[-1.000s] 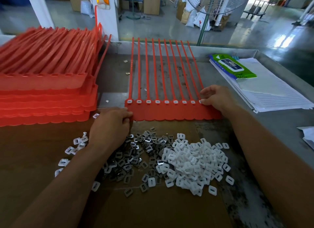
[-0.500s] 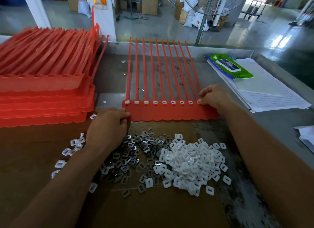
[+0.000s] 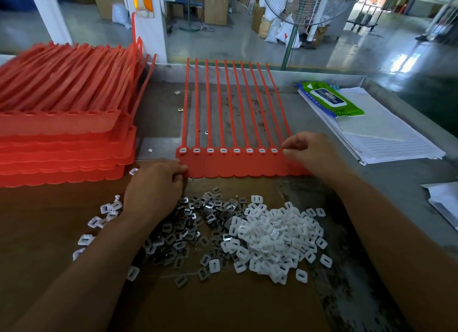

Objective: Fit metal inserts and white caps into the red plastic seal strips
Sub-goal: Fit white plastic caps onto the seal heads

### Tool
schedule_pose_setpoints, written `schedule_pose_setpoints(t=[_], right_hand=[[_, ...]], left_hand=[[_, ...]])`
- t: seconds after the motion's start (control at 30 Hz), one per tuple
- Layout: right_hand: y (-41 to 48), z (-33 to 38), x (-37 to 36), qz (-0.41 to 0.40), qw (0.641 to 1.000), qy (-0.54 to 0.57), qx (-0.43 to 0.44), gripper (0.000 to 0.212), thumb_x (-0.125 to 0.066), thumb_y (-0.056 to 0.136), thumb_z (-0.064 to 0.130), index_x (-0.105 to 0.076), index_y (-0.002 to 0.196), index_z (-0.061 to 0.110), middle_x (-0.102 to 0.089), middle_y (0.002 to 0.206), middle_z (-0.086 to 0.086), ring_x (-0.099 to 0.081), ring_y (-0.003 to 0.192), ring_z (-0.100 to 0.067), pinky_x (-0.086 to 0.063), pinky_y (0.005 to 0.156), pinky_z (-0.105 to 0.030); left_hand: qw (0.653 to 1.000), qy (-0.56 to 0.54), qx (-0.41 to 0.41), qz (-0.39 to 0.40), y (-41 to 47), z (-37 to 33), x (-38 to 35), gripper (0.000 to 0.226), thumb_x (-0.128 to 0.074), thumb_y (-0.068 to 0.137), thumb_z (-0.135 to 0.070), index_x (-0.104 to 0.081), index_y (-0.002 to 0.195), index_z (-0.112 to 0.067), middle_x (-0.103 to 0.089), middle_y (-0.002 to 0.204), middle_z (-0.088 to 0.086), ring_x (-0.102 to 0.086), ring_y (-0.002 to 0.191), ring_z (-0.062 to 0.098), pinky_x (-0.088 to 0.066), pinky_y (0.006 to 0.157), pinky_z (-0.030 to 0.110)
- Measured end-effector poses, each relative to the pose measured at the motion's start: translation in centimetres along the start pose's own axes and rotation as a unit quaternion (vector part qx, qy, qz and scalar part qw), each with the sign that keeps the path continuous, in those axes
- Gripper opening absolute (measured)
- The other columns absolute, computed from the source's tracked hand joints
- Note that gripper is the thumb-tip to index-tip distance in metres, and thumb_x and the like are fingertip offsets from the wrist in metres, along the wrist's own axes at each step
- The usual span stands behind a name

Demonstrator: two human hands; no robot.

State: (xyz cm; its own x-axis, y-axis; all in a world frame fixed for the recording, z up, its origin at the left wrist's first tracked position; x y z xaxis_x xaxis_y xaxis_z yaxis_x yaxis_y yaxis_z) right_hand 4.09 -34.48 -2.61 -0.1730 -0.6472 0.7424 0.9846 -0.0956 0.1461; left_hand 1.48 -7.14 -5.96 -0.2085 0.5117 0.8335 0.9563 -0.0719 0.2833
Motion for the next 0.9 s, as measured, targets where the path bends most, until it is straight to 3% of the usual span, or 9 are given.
schedule_pose_setpoints(t=[0.03, 0.2, 0.27, 0.4, 0.73, 0.9], right_hand=[[-0.7, 0.6, 0.0, 0.03, 0.999, 0.004, 0.014, 0.011, -0.067, 0.08, 0.01, -0.064, 0.085, 0.019, -0.059, 0.075, 0.011, -0.052, 0.07, 0.003, -0.039, 0.061, -0.003], [-3.7, 2.9, -0.4, 0.178, 0.982, -0.018, 0.058, 0.019, -0.069, 0.079, 0.016, -0.063, 0.077, 0.034, -0.063, 0.073, 0.017, -0.06, 0.066, 0.007, -0.045, 0.061, -0.006], [-4.4, 3.2, -0.7, 0.205, 0.977, -0.025, 0.06, 0.012, -0.07, 0.078, 0.019, -0.067, 0.081, 0.03, -0.063, 0.073, 0.019, -0.057, 0.066, 0.014, -0.042, 0.059, -0.001], [-5.0, 3.1, -1.5, 0.233, 0.971, -0.032, 0.044, 0.013, -0.074, 0.075, 0.022, -0.069, 0.087, 0.025, -0.065, 0.077, 0.016, -0.059, 0.069, 0.012, -0.044, 0.06, -0.001], [-5.0, 3.0, -2.0, 0.221, 0.973, -0.036, 0.058, 0.019, -0.076, 0.073, 0.017, -0.06, 0.07, 0.026, -0.061, 0.066, 0.012, -0.054, 0.057, 0.011, -0.041, 0.052, -0.004], [-4.4, 2.6, -1.1, 0.156, 0.985, -0.021, 0.067, 0.023, -0.068, 0.08, 0.015, -0.055, 0.072, 0.033, -0.06, 0.071, 0.01, -0.056, 0.066, 0.002, -0.043, 0.062, -0.011]], left_hand=[[1.0, -0.001, 0.0, 0.0, 0.0, 0.0, 0.0, 0.027, -0.054, 0.082, -0.006, -0.067, 0.106, -0.01, -0.062, 0.118, 0.005, -0.055, 0.111, 0.021, -0.036, 0.096, 0.027], [1.0, -0.005, -0.002, 0.003, 0.1, 0.1, -0.1, 0.027, -0.055, 0.081, -0.005, -0.067, 0.105, -0.01, -0.062, 0.118, 0.006, -0.056, 0.111, 0.022, -0.036, 0.098, 0.029], [1.0, -0.006, -0.002, 0.003, 0.1, 0.1, -0.1, 0.027, -0.055, 0.081, -0.005, -0.067, 0.104, -0.01, -0.062, 0.117, 0.006, -0.056, 0.11, 0.022, -0.037, 0.097, 0.03], [1.0, -0.003, -0.003, 0.005, 0.1, 0.1, -0.1, 0.027, -0.055, 0.081, -0.005, -0.067, 0.104, -0.01, -0.062, 0.118, 0.007, -0.056, 0.111, 0.022, -0.036, 0.098, 0.03], [1.0, -0.004, 0.005, 0.009, 0.1, 0.1, 0.0, 0.028, -0.054, 0.082, -0.007, -0.066, 0.107, -0.011, -0.061, 0.12, 0.004, -0.055, 0.112, 0.021, -0.037, 0.099, 0.031], [1.0, 0.001, 0.003, 0.011, 0.1, 0.1, 0.0, 0.028, -0.053, 0.083, -0.008, -0.066, 0.108, -0.012, -0.06, 0.121, 0.004, -0.054, 0.113, 0.021, -0.037, 0.098, 0.031]])
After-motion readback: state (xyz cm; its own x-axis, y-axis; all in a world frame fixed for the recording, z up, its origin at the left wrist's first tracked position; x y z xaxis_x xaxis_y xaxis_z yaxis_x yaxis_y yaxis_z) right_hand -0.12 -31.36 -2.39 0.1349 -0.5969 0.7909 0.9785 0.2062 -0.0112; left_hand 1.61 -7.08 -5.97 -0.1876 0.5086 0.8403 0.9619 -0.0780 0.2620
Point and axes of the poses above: each hand's wrist, its own y-axis towards the middle knuckle, its own x-axis out of the back of the hand, z = x × y, the point moved 1 cm from there along y, towards the middle knuckle
